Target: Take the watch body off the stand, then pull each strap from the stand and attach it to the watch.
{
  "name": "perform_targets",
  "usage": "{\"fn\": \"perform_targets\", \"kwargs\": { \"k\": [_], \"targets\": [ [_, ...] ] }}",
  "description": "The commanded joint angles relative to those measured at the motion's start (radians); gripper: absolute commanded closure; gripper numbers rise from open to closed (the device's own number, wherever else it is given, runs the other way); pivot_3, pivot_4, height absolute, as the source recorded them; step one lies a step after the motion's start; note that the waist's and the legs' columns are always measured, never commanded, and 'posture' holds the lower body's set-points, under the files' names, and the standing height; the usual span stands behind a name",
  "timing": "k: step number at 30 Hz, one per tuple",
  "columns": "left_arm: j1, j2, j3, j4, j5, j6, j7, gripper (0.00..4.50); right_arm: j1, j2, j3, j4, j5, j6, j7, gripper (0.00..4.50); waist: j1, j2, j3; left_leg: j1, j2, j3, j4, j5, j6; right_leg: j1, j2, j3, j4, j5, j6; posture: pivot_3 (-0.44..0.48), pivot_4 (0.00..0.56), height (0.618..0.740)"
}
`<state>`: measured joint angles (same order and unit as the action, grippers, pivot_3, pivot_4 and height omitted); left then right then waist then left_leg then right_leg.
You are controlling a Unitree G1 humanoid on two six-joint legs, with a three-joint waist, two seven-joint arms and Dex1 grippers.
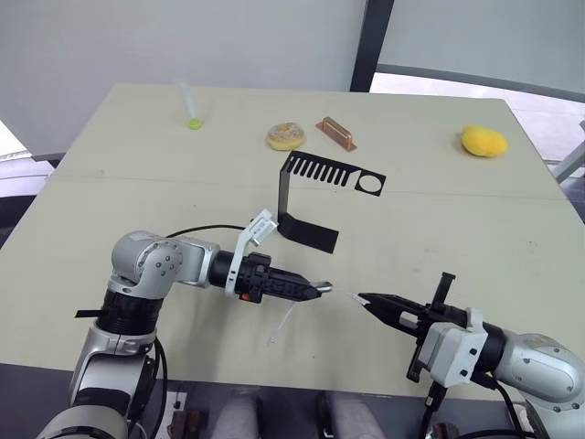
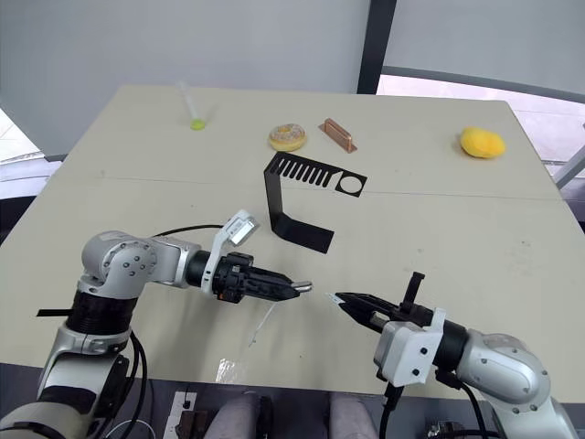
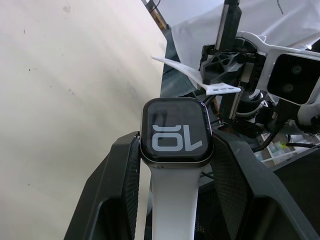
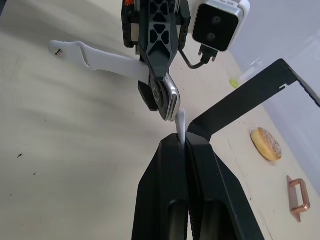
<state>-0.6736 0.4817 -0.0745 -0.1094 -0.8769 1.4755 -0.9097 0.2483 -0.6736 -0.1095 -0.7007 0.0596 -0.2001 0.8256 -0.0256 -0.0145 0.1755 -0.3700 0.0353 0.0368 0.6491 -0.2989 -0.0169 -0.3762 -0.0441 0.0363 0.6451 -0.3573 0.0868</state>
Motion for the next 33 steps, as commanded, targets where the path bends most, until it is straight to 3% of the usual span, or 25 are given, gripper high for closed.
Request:
{"fn": "perform_targets", "kwargs": {
  "k": [1, 33],
  "targets": [
    [-0.008, -0.017, 0.035, -0.042, -0.038, 0.01, 0.024, 2.92, -0.017, 0.012, 0.025, -0.008, -0.005, -0.025, -0.029, 4.5, -0.001, 0.0, 0.0, 0.0, 0.0, 0.0, 0.0, 0.0, 0.0, 0.0, 0.0, 0.0, 0.0, 0.0, 0.0, 0.0, 0.15, 0.74],
    [0.009, -0.045, 0.032, -0.065, -0.051, -0.002, 0.083, 2.92, -0.06, 0.02, 0.061, 0.038, -0.025, -0.043, -0.063, 4.5, 0.0, 0.0, 0.0, 0.0, 0.0, 0.0, 0.0, 0.0, -0.001, 0.0, 0.0, 0.0, 0.0, 0.0, 0.0, 0.0, 0.15, 0.74]
  ]
}}
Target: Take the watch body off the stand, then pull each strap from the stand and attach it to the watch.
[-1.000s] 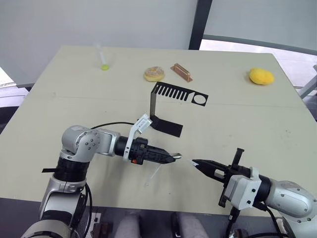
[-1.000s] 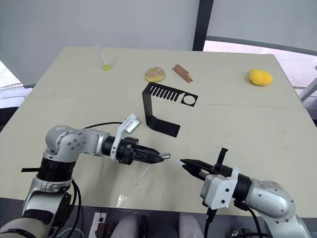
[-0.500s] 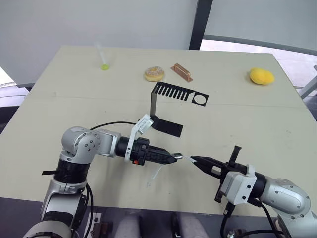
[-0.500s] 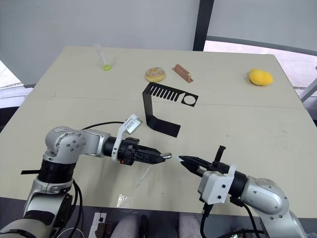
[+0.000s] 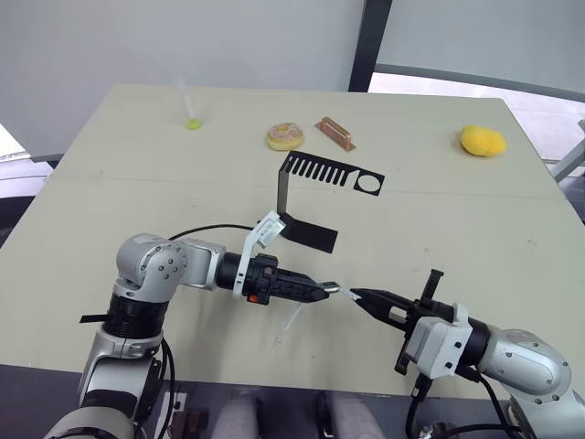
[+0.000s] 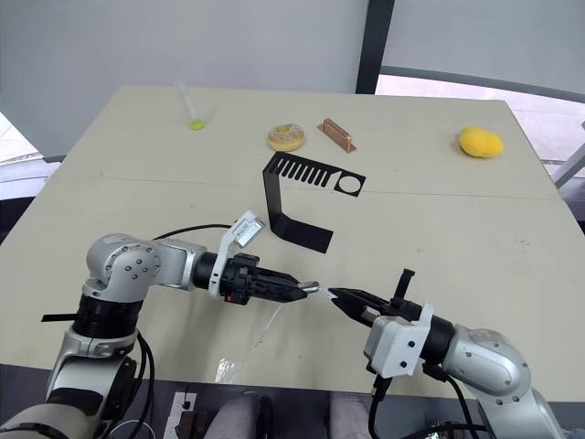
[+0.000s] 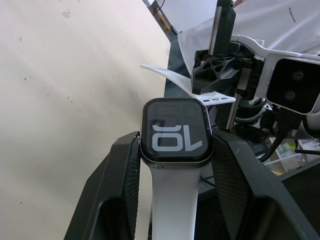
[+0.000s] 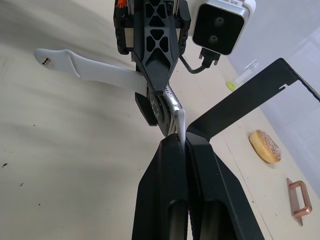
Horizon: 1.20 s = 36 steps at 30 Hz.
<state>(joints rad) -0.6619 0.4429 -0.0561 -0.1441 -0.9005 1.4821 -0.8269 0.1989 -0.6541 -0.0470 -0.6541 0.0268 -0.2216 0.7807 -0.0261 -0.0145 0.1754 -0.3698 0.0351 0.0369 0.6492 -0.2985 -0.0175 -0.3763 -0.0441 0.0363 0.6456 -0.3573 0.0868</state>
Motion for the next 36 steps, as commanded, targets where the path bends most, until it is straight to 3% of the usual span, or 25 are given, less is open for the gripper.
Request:
{"fn": "perform_targets", "kwargs": {
  "k": [1, 36],
  "targets": [
    [-0.002, -0.007, 0.014, -0.03, -0.028, -0.009, 0.001, 2.92, -0.011, 0.001, -0.001, -0.007, 0.007, -0.023, -0.018, 4.5, 0.0, 0.0, 0.0, 0.0, 0.0, 0.0, 0.0, 0.0, 0.0, 0.0, 0.0, 0.0, 0.0, 0.0, 0.0, 0.0, 0.15, 0.74],
    [0.001, -0.01, -0.001, -0.062, -0.026, -0.02, 0.023, 2.92, -0.042, 0.002, 0.029, 0.019, -0.002, -0.032, -0.016, 4.5, 0.0, 0.0, 0.0, 0.0, 0.0, 0.0, 0.0, 0.0, 0.0, 0.0, 0.0, 0.0, 0.0, 0.0, 0.0, 0.0, 0.15, 0.74]
  ]
}}
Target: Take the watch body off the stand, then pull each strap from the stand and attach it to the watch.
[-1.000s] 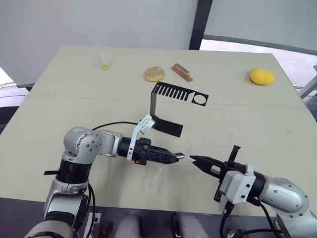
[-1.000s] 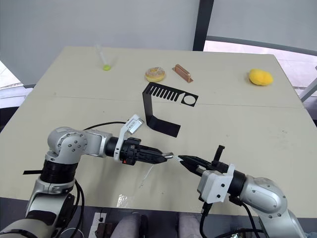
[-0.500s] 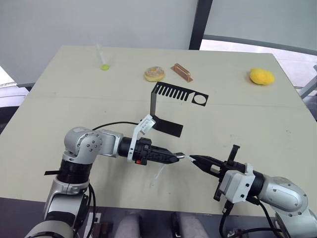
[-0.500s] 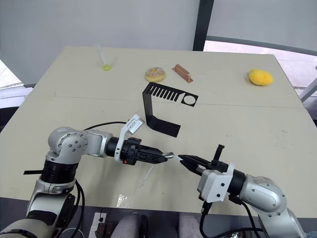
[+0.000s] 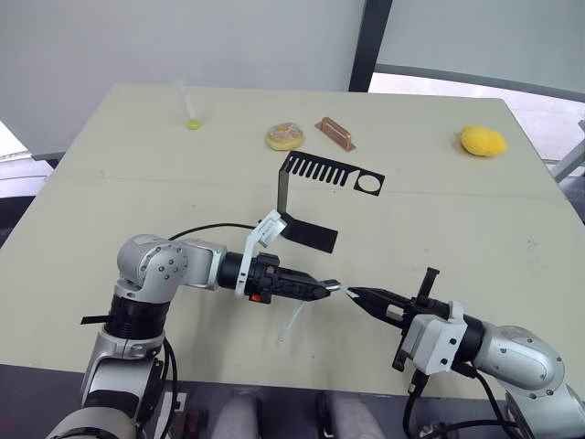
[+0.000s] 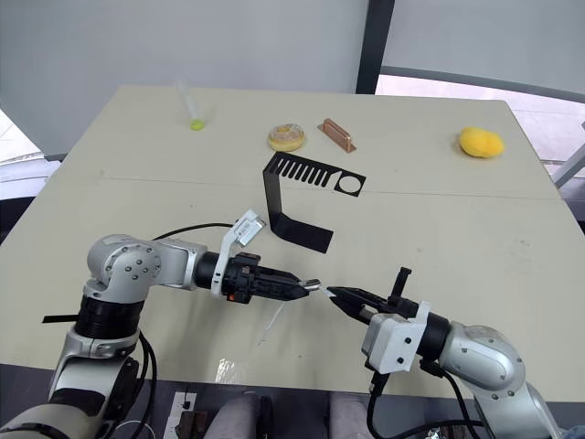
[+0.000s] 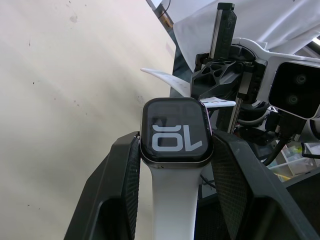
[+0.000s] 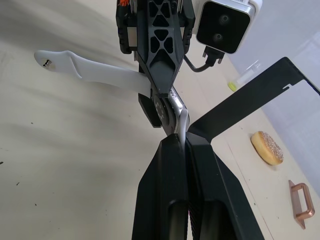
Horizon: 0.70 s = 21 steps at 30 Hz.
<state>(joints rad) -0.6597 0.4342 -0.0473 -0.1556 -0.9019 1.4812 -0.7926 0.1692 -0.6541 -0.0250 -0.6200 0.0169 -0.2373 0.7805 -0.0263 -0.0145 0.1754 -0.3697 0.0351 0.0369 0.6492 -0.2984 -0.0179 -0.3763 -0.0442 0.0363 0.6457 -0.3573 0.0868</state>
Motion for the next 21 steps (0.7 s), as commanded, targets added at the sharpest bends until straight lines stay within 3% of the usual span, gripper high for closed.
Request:
{"fn": "perform_targets", "kwargs": {
  "k": [1, 21],
  "targets": [
    [-0.001, 0.002, -0.014, -0.052, -0.023, -0.021, -0.014, 2.92, -0.013, 0.002, 0.007, -0.014, 0.008, -0.017, -0.016, 4.5, 0.0, 0.0, 0.0, 0.0, 0.0, 0.0, 0.0, 0.0, 0.0, 0.0, 0.0, 0.0, 0.0, 0.0, 0.0, 0.0, 0.15, 0.74],
    [0.001, 0.027, -0.051, -0.065, -0.022, -0.059, -0.019, 2.92, -0.024, 0.003, 0.036, -0.011, 0.006, 0.02, -0.013, 4.5, 0.0, 0.0, 0.0, 0.0, 0.0, 0.0, 0.0, 0.0, 0.0, 0.0, 0.0, 0.0, 0.0, 0.0, 0.0, 0.0, 0.15, 0.74]
  ]
}}
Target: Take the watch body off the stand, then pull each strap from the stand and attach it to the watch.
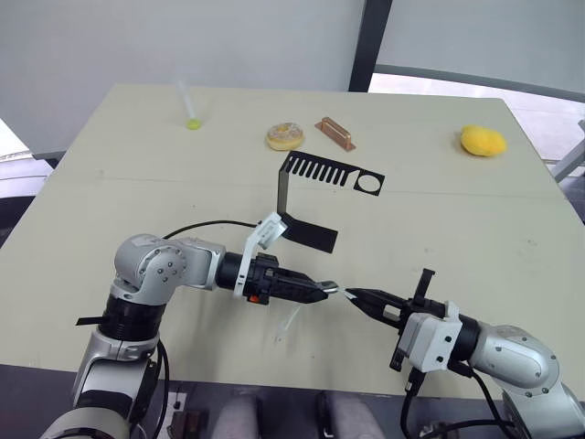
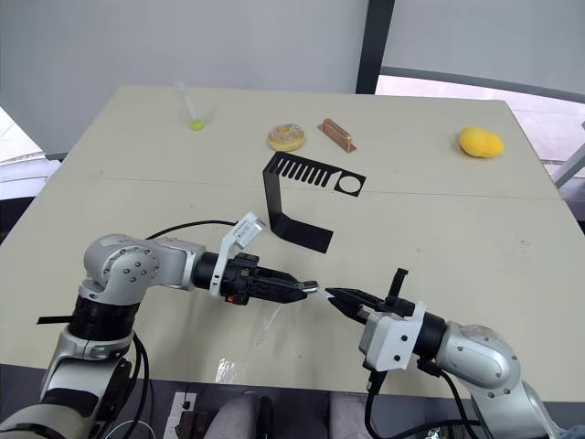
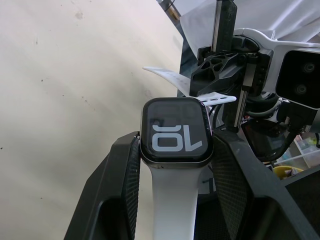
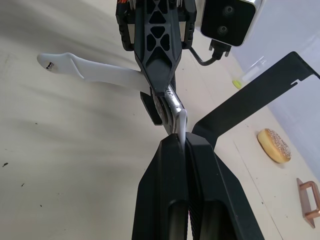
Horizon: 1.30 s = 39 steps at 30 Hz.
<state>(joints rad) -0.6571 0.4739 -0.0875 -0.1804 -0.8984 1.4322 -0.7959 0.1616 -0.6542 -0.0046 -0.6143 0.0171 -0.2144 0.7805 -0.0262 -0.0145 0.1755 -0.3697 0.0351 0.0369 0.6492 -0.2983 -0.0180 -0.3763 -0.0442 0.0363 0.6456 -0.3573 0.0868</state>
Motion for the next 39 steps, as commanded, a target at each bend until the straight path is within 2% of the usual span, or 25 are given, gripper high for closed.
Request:
{"fn": "perform_targets", "kwargs": {
  "k": [1, 39],
  "targets": [
    [-0.002, -0.013, -0.012, -0.04, -0.026, -0.01, -0.015, 2.92, -0.018, 0.004, 0.017, -0.017, 0.005, -0.002, -0.014, 4.5, 0.0, 0.0, 0.0, 0.0, 0.0, 0.0, 0.0, 0.0, 0.0, 0.0, 0.0, 0.0, 0.0, 0.0, 0.0, 0.0, 0.15, 0.74],
    [-0.011, -0.027, -0.019, -0.045, -0.028, -0.003, 0.0, 2.92, -0.09, 0.018, 0.061, 0.004, -0.031, 0.018, -0.024, 4.5, 0.0, 0.0, 0.0, 0.0, 0.0, 0.0, 0.0, 0.0, 0.0, 0.0, 0.0, 0.0, 0.0, 0.0, 0.0, 0.0, 0.15, 0.74]
  ]
}}
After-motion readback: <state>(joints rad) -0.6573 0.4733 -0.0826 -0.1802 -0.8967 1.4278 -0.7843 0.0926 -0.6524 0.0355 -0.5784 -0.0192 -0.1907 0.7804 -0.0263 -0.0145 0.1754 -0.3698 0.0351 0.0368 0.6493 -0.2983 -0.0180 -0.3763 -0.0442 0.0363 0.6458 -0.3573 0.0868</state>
